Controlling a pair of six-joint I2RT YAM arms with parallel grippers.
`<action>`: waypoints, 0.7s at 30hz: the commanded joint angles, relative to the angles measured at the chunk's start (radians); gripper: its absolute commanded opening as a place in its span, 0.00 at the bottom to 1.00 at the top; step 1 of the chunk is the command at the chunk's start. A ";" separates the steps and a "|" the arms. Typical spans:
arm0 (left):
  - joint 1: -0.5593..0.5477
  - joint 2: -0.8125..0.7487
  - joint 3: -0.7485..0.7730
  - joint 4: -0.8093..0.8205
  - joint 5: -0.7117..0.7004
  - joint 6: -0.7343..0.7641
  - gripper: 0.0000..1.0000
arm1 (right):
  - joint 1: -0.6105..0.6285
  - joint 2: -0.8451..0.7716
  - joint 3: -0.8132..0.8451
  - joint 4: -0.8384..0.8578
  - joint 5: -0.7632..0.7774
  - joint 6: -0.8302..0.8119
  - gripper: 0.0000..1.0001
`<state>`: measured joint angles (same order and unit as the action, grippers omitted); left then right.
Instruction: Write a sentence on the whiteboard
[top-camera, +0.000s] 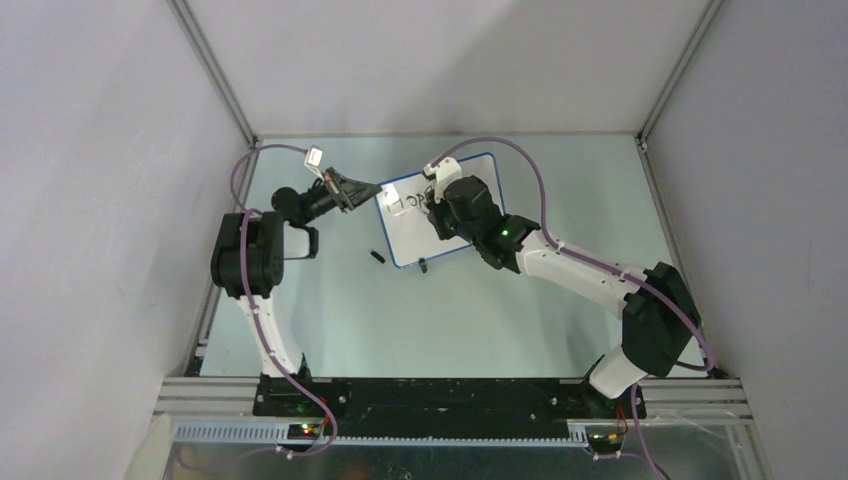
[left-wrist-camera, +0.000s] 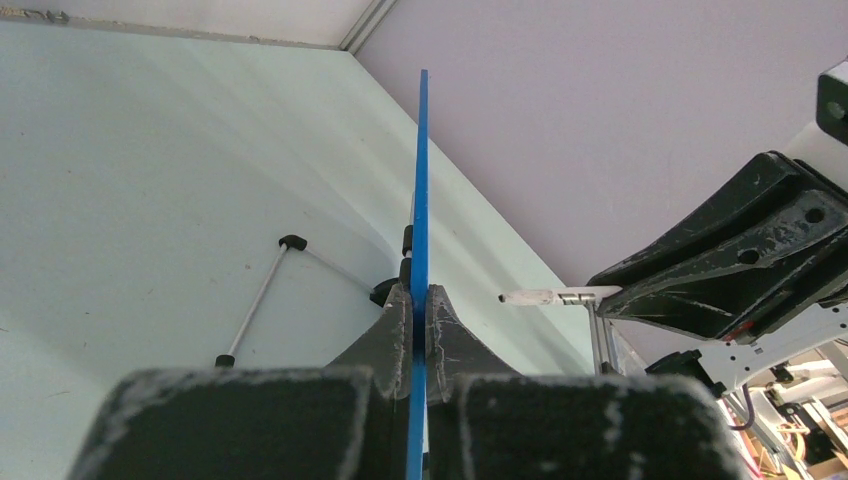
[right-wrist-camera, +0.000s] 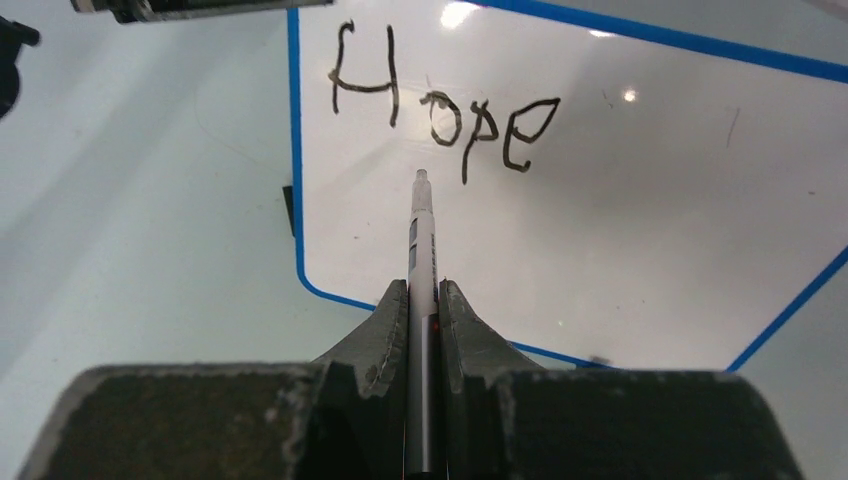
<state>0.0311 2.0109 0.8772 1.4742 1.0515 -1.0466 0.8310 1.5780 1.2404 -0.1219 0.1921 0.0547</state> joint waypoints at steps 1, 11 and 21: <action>-0.003 -0.004 0.024 0.051 0.030 -0.006 0.00 | 0.011 -0.036 -0.024 0.107 -0.039 0.024 0.00; -0.004 -0.004 0.022 0.051 0.031 -0.004 0.00 | 0.045 0.027 -0.028 0.211 -0.031 -0.018 0.00; -0.005 -0.004 0.022 0.051 0.030 -0.004 0.00 | 0.048 0.013 -0.127 0.285 -0.003 -0.052 0.00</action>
<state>0.0311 2.0109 0.8772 1.4746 1.0519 -1.0466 0.8776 1.6131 1.1492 0.0841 0.1692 0.0242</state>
